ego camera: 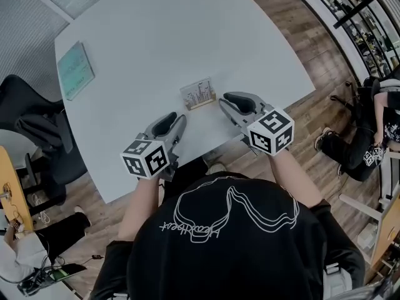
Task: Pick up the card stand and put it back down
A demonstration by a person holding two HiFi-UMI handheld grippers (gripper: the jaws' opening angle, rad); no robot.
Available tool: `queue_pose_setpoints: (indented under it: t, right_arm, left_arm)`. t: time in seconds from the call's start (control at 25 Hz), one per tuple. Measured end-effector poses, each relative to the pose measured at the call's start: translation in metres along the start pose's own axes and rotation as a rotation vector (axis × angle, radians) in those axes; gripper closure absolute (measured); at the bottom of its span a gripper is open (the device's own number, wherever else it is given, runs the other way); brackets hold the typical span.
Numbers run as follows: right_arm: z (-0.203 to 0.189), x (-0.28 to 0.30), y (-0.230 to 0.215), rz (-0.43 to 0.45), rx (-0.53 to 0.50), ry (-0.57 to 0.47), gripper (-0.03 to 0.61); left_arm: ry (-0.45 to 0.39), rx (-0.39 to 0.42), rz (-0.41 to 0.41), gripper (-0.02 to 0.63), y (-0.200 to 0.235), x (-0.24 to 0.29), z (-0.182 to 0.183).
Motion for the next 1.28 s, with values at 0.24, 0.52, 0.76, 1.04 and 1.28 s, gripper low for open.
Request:
queue_pose_setpoints:
  t: [0.24,0.52,0.76,1.04,1.28]
  right_arm:
    - [0.016,-0.044,0.043,0.092,-0.016,-0.074,0.569]
    - [0.029,-0.089,0.092,0.266,-0.043,-0.158,0.569]
    - [0.023,-0.11,0.112,0.339,-0.026,-0.144,0.571]
    - [0.018,-0.123,0.122,0.362,-0.036,-0.143,0.571]
    - [0.02,-0.132,0.125,0.356,-0.04,-0.152,0.571]
  left_arm:
    - [-0.093,0.053,-0.063,0.497,-0.052,-0.034,0.026]
    - [-0.198,0.128,-0.136,0.572,-0.116,-0.074,0.042]
    - [-0.222,0.144,-0.197,0.594,-0.153,-0.081,0.043]
    - [-0.219,0.186,-0.207,0.595,-0.176,-0.08,0.039]
    - [-0.224,0.224,-0.196,0.597,-0.186,-0.084,0.04]
Point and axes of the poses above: the fingertips, and each gripper's own axes: x forward along the fingers, y to its left, z out of its top, the point moved 5 cm from there along -x, backward along the fingers, and after that the axes turned 7 degrees about x, right-handed, at the moved point
